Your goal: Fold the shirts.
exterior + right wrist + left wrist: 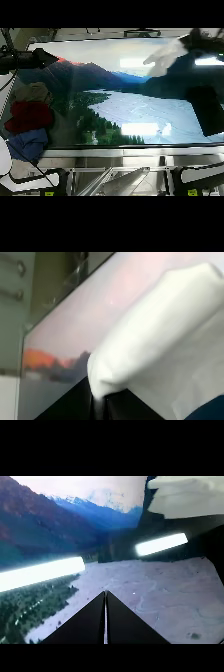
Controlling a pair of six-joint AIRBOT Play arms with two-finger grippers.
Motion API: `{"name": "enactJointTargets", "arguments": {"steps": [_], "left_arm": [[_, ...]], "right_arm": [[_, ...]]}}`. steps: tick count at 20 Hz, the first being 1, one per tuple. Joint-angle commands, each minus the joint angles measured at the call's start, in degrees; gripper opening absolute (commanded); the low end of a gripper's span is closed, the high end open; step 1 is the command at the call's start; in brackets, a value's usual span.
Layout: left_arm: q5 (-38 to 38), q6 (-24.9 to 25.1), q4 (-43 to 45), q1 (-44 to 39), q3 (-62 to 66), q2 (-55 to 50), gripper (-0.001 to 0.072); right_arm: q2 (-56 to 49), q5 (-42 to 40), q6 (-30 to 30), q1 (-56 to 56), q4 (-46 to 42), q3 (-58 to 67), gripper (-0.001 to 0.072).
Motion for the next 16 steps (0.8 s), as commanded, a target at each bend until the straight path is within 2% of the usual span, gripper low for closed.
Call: {"name": "enactJointTargets", "arguments": {"steps": [1, 4, 6, 8, 12, 16], "left_arm": [[-0.39, -0.02, 0.04, 0.07, 0.00, 0.02, 0.0019], [-0.57, -0.02, 0.07, 0.07, 0.00, 0.02, 0.0019], [-1.11, -0.02, 0.07, 0.04, 0.00, 0.00, 0.0019], [-1.79, -0.02, 0.07, 0.04, 0.00, 0.00, 0.0019], [-4.15, -0.04, 0.07, 0.04, 0.00, 0.02, 0.0019], [-4.96, -0.02, 0.09, -0.07, 0.00, 0.00, 0.0019]], "right_arm": [[5.16, 7.52, 11.98, -11.96, -9.57, 0.37, 0.0015], [7.98, 20.96, 14.64, -20.11, -17.03, 0.33, 0.0015], [10.49, 29.53, 14.45, -23.87, -25.73, -0.35, 0.0014], [13.20, 34.58, 14.51, -26.21, -34.42, -3.74, 0.0014], [19.26, 34.10, 15.08, -29.97, -42.49, -19.58, 0.0015], [19.52, 27.63, 9.88, -30.99, -45.27, -34.91, 0.0017]]}}
